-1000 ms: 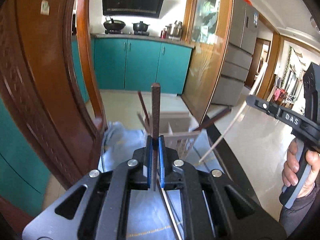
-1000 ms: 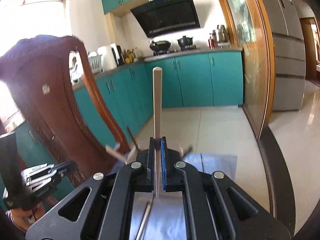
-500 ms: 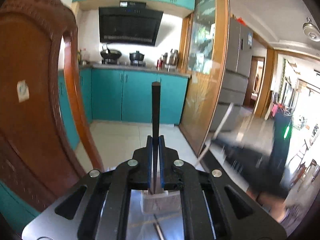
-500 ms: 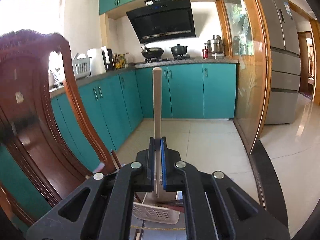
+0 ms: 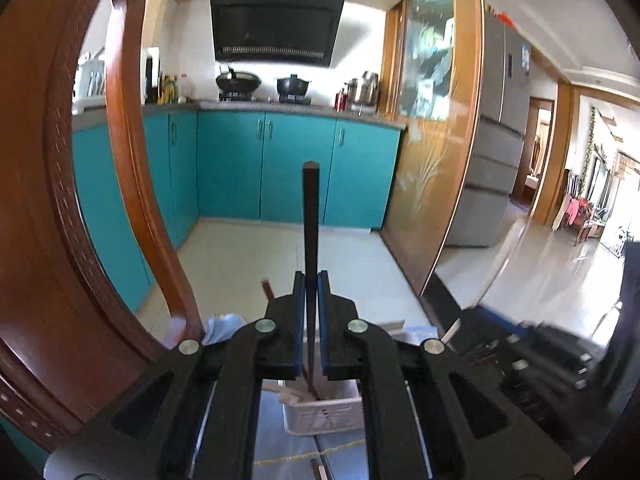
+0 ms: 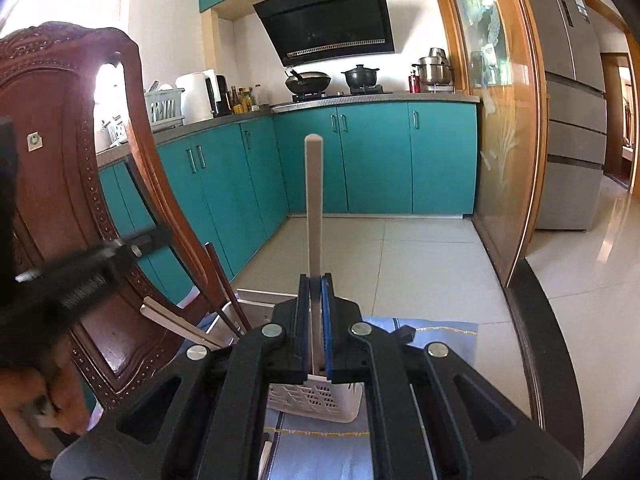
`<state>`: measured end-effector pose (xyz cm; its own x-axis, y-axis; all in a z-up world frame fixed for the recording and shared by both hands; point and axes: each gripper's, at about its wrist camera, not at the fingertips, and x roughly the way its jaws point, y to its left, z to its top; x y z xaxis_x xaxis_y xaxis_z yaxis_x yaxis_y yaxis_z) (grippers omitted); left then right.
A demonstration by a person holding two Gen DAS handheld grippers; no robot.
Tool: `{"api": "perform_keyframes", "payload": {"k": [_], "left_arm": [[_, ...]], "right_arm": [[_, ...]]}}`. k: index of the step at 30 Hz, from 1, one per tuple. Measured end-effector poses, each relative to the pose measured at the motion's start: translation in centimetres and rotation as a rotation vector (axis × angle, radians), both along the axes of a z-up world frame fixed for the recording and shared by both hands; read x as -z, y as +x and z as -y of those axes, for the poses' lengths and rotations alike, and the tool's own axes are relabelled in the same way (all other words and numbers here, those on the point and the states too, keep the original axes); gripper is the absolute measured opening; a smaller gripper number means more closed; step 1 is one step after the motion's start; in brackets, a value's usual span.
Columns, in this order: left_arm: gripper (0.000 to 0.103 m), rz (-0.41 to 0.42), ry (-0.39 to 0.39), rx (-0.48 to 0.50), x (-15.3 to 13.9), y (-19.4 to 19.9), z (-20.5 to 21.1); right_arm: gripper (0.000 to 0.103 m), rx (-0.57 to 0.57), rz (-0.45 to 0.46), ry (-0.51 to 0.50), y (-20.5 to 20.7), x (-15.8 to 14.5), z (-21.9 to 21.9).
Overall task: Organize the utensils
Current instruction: 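Lower both chopsticks into the basket and open both grippers, then pull both grippers back from the basket over the remaining chopsticks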
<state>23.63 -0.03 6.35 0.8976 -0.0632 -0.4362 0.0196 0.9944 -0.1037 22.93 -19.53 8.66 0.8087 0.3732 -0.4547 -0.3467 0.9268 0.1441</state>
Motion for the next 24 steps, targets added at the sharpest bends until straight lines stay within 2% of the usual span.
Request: {"api": "perform_keyframes", "payload": {"k": [3,7,13,18,21,22,24], "left_arm": [[0.007,-0.022,-0.01,-0.009,0.8,0.4,-0.4],[0.007,-0.011,-0.004,-0.012,0.6,-0.1,-0.6],[0.015,0.015,0.048,-0.009,0.5,-2.0,0.2],[0.018,0.019,0.056,0.002,1.0,-3.8,0.1],[0.021,-0.009,0.033,-0.007,1.6,-4.6,-0.3],[0.021,-0.018,0.031,-0.007,1.8,-4.9,-0.4],[0.028,-0.027,0.035,-0.019,2.2,-5.7,-0.6]], "right_arm": [[0.008,0.002,-0.006,0.006,0.0,0.0,0.0],[0.025,0.022,0.014,0.019,-0.6,-0.7,0.3],[0.031,-0.001,0.119,0.042,-4.8,-2.3,1.0],[0.032,-0.07,0.154,0.029,-8.9,-1.3,1.3],[0.04,-0.108,0.075,0.022,-10.4,1.4,1.6],[0.045,-0.117,0.006,0.037,-10.4,3.1,1.7],[0.046,-0.139,-0.137,0.053,-9.7,6.6,1.5]]}}
